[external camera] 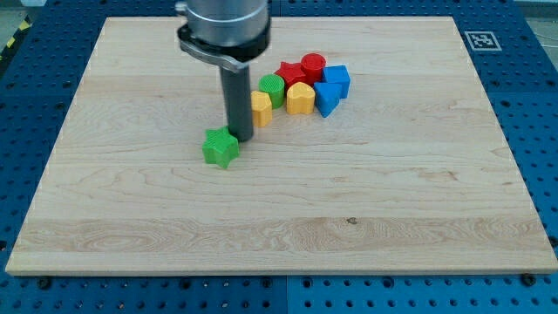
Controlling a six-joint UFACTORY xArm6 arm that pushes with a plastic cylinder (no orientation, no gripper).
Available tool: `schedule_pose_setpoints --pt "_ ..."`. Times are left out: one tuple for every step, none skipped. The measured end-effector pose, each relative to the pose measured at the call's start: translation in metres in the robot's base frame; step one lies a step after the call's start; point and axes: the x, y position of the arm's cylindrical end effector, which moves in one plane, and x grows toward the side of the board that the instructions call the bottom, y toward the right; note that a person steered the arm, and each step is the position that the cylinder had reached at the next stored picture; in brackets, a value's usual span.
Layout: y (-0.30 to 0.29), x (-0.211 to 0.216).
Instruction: Place the yellow hexagon down to the yellow heart
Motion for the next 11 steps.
schedule_pose_setpoints --pt "-0.033 -0.033" --pt "-0.018 -0.051" --pt "0.023 -0.051" --pt "0.042 -0.051" --pt "0.041 -0.043" --pt "0.032 -0.021" --pt "0.038 -0.016" --pt "0.061 -0.012" --pt "0.073 -0.012" --pt "0.08 -0.014" --pt "0.08 -0.026"
